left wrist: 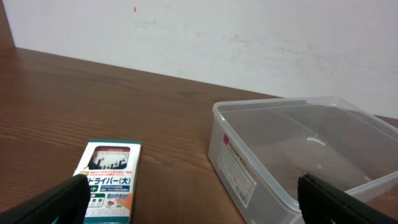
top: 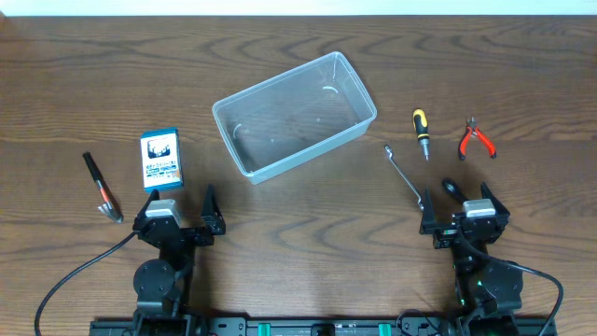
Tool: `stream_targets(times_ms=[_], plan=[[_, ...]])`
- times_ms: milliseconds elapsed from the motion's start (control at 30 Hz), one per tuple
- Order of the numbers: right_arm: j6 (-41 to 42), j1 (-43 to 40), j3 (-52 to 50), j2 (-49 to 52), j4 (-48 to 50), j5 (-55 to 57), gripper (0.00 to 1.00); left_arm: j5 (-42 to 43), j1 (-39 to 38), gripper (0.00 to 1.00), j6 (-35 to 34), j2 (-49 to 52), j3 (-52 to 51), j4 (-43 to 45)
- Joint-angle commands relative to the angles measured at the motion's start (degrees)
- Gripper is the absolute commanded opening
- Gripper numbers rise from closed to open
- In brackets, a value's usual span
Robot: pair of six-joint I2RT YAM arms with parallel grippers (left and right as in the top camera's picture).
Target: Pack container
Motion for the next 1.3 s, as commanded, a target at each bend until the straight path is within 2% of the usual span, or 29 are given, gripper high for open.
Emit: stream_targets(times_ms=[0, 1167, 1233, 1267], plan=[[-0.02, -0.15, -0.07, -0.39, -0.28, 0.22, 0.99, -0.59, -0.07, 0.98, -0.31, -0.28, -0.98, -2.54], [0.02, -0.15, -0.07, -0.42, -0.26, 0.17, 0.99, -0.59, -0.07, 0.98, -0.31, -0.28, -0.98, -2.51], [1.33, -0.15, -0.07, -0.39, -0.24, 0.17, 0.99, -0.61, -0.07, 0.98, -0.31, -0.28, -0.98, -2.54], [4.5, -0.15, -0.07, -0.42, -0.15, 0.17, 0.99, -0.63, -0.07, 0.98, -0.31, -0.28, -0.98, -2.54]])
